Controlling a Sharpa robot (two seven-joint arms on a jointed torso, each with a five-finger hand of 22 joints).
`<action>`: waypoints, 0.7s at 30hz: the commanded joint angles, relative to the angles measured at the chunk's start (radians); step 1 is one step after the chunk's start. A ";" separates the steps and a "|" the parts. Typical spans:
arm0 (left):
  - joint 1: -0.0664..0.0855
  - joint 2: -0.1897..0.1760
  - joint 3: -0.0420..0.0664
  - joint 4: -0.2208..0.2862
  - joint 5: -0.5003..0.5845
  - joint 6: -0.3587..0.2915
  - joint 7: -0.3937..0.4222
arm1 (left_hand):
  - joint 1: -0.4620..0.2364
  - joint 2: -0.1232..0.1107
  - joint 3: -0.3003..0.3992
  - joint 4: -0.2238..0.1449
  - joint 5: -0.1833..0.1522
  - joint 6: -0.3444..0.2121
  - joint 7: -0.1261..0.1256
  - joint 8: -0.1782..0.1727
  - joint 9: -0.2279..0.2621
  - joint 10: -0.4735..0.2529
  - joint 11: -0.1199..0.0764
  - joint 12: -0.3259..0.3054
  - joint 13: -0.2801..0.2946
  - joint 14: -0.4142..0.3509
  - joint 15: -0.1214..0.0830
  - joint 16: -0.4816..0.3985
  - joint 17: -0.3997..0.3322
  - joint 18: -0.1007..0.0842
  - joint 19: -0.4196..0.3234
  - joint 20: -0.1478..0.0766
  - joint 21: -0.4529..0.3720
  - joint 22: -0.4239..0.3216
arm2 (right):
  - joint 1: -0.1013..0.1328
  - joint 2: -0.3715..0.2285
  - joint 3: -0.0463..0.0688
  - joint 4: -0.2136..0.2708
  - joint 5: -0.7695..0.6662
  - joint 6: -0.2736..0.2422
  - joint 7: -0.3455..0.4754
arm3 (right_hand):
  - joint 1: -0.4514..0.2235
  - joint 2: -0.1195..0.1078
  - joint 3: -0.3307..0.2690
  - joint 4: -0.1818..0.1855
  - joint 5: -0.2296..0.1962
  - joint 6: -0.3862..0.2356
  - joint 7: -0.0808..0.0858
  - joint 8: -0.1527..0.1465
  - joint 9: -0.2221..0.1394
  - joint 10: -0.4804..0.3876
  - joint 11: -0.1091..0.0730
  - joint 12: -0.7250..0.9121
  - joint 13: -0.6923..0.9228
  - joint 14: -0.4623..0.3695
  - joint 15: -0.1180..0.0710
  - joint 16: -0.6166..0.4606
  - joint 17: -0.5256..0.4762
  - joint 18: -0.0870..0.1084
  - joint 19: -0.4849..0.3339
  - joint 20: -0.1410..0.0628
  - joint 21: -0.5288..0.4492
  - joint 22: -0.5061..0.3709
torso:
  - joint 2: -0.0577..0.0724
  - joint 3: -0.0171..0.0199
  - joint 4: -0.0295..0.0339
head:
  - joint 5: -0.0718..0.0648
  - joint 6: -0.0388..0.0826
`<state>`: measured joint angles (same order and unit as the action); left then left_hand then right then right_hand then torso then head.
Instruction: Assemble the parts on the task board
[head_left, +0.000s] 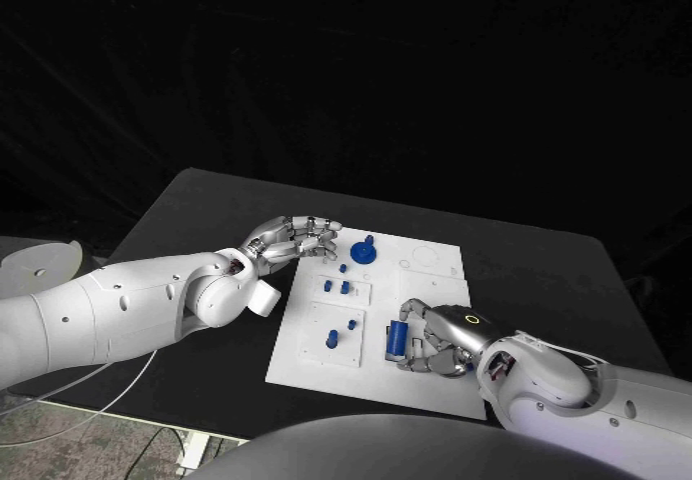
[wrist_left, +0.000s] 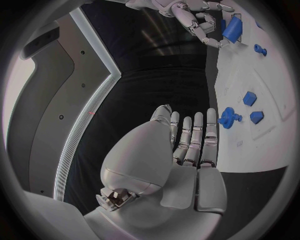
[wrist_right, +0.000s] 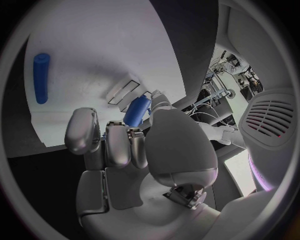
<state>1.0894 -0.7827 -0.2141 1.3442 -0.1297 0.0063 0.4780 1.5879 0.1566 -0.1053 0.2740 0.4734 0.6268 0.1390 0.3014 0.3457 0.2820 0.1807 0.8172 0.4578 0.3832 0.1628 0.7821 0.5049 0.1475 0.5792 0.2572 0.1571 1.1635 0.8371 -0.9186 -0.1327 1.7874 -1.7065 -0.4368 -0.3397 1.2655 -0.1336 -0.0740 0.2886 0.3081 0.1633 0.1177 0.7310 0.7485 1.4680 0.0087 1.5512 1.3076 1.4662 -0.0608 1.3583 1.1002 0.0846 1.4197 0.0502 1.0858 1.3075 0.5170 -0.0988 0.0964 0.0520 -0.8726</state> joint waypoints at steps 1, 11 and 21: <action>-0.001 0.001 0.001 0.002 0.007 0.020 0.003 | 0.003 0.011 0.007 0.000 0.005 -0.007 -0.002 0.004 -0.001 -0.003 0.007 0.002 -0.002 -0.007 0.002 -0.003 -0.002 0.015 -0.001 0.007 -0.005 0.002 | -0.001 -0.008 0.001 0.011 -0.034 -0.071 0.003 | 0.012 -0.010 -0.001 0.005 0.009 -0.020 0.004 -0.021 -0.038 0.071 0.009 -0.007 0.231 0.014 0.007 -0.006 0.000 0.011 -0.007 0.001 -0.004 0.132 | 0.000 -0.0005 0.0006 | 0.001 0.000; -0.001 0.002 0.001 0.001 0.007 0.024 -0.001 | 0.002 0.016 0.010 0.001 0.006 -0.006 -0.001 0.006 -0.001 -0.002 0.008 0.003 -0.004 -0.008 0.003 -0.003 -0.002 0.015 -0.002 0.007 -0.006 0.002 | 0.000 -0.021 0.006 0.028 -0.059 -0.084 -0.024 | 0.025 -0.004 0.004 0.005 0.002 -0.023 0.009 -0.035 -0.090 0.072 0.013 -0.006 0.232 0.015 0.010 -0.004 0.002 0.011 -0.006 0.004 -0.007 0.132 | -0.001 -0.0004 0.0013 | 0.003 0.000; -0.001 0.004 0.001 0.000 0.007 0.026 -0.005 | 0.002 0.016 0.010 0.001 0.007 -0.005 -0.001 0.007 -0.001 -0.001 0.008 0.003 -0.004 -0.008 0.003 -0.002 -0.002 0.015 -0.002 0.007 -0.006 0.003 | 0.000 -0.015 0.007 0.027 -0.047 -0.032 -0.040 | 0.000 0.005 0.002 0.005 -0.019 -0.002 0.012 -0.019 -0.123 0.076 0.016 -0.003 0.235 0.016 0.013 -0.001 0.007 0.011 -0.005 0.007 -0.008 0.133 | -0.001 -0.0007 0.0008 | 0.002 0.000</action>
<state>1.0893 -0.7814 -0.2141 1.3439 -0.1274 0.0099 0.4705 1.5889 0.1636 -0.0999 0.2740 0.4734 0.6269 0.1389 0.3014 0.3458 0.2784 0.1843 0.8173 0.4545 0.3797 0.1663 0.7821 0.5040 0.1474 0.5792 0.2572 0.1571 1.1644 0.8374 -0.9342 -0.1262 1.8137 -1.7431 -0.4969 -0.3617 1.2777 -0.1277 -0.0711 0.2915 0.2920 0.1546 0.1278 0.7090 0.6272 1.4641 0.0190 1.5474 1.3074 1.4664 -0.0534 1.3583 1.1064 0.0846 1.4162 0.0538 1.0812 1.3079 0.5161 -0.0995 0.0972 0.0538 -0.8726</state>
